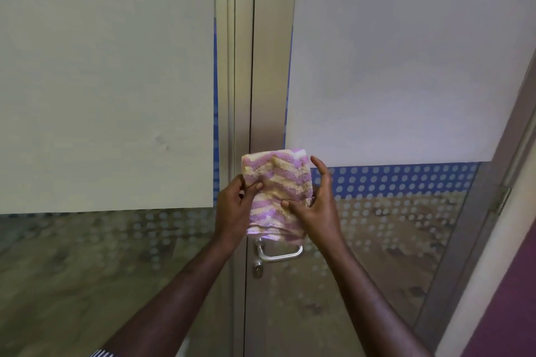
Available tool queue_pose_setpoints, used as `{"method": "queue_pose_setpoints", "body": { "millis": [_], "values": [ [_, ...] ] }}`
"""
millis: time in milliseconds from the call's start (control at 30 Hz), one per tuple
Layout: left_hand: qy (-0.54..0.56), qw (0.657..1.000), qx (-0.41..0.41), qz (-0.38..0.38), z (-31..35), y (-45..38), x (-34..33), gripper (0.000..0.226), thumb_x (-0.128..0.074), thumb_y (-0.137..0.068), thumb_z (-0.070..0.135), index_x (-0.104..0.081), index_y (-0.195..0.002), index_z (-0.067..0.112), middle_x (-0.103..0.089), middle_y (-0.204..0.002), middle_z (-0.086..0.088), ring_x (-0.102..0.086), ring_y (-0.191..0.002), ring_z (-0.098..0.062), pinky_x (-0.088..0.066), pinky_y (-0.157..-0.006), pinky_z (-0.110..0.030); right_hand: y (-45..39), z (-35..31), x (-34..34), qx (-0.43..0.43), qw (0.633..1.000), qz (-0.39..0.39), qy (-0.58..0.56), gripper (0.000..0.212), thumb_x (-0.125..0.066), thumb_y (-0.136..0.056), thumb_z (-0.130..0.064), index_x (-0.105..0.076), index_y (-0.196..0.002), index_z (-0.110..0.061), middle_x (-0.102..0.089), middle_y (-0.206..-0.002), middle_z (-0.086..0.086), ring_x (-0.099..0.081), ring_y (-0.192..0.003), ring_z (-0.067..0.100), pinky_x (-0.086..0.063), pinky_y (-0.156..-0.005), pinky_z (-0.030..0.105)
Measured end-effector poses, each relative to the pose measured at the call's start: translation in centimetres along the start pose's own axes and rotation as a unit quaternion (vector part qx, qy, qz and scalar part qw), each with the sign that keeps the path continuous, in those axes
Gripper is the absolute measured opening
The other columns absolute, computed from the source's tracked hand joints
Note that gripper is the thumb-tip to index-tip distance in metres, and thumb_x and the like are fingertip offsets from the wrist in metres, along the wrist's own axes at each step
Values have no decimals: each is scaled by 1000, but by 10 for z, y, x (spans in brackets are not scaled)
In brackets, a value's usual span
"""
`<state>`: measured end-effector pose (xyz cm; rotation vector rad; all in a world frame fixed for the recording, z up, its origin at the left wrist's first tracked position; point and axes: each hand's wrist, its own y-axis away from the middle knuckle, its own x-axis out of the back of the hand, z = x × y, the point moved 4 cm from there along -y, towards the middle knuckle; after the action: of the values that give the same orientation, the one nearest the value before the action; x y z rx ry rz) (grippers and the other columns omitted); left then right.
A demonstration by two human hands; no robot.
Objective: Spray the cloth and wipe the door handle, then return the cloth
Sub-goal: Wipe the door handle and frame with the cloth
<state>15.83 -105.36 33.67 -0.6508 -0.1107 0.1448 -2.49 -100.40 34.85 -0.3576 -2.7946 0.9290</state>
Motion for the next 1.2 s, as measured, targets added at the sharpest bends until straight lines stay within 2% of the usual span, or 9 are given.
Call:
{"method": "queue_pose_setpoints", "body": {
  "millis": [100,200,367,567,733,833,933,1067,1200],
  "values": [
    [27,998,45,-36,-2,-6,4,7,-67,-101,27,-70,-95,29,-74,-81,13,-69,-73,2,-53,-59,-15,2,-8,12,40,992,0,121,112,-87,-81,-26,-10,-158,-50,-44,-157,-3,-54,-138,13,-56,-100,35],
    [11,996,63,-67,4,-10,7,11,-63,-103,26,-67,-94,28,-72,-84,6,-66,-71,9,-48,-61,-7,-3,-25,19,200,910,-33,362,108,-78,-82,-51,-8,-163,-35,-2,-174,-3,-5,-161,19,-19,-125,54],
    [-3,993,46,-104,35,-12,-3,21,-60,-104,33,-72,-98,16,-75,-87,-1,-69,-73,-2,-49,-60,-8,-2,-44,-13,271,805,-153,504,100,-60,-83,-74,-16,-162,-29,-5,-174,0,1,-161,22,-9,-128,60],
    [43,991,45,-116,64,-13,-1,18,-64,-101,35,-74,-96,21,-78,-84,-1,-75,-72,-15,-57,-59,-17,-6,-49,-12,178,875,-167,418,114,-64,-76,-76,2,-161,-39,-23,-169,-6,-34,-152,21,-29,-122,57],
    [-88,992,-10,-90,65,-18,8,39,-54,-94,59,-71,-75,29,-71,-63,9,-69,-60,-4,-52,-56,-18,-10,-43,-8,151,856,-182,459,120,-80,-76,-61,2,-160,-41,-49,-153,0,-67,-109,23,-55,-79,37],
    [-163,978,-94,-94,59,-25,21,49,-59,-86,65,-70,-108,23,-73,-98,9,-69,-90,-5,-58,-80,-27,-16,-38,1,103,854,-203,467,120,-80,-75,-62,3,-160,-42,-64,-138,2,-68,-101,21,-49,-76,30],
    [-167,944,-87,-272,48,-25,13,91,-81,-79,60,-37,-155,38,-60,-142,11,-56,-126,-1,-47,-104,-24,-21,-36,3,66,864,-244,435,124,-82,-76,-57,9,-159,-46,-72,-122,0,-69,-93,18,-49,-75,28],
    [-192,917,-67,-344,44,-20,2,123,-86,-72,62,9,-149,69,-56,-132,16,-60,-109,9,-46,-88,-4,-27,-41,3,66,874,-262,404,124,-82,-77,-57,13,-156,-52,-74,-111,1,-72,-92,19,-60,-84,38],
    [-191,919,-81,-337,46,-22,4,125,-84,-74,61,10,-156,61,-67,-119,15,-57,-109,14,-41,-94,-11,-29,-41,6,38,891,-278,356,117,-83,-79,-49,5,-156,-55,-75,-100,-5,-70,-80,1,-58,-78,28]
  ]
}}
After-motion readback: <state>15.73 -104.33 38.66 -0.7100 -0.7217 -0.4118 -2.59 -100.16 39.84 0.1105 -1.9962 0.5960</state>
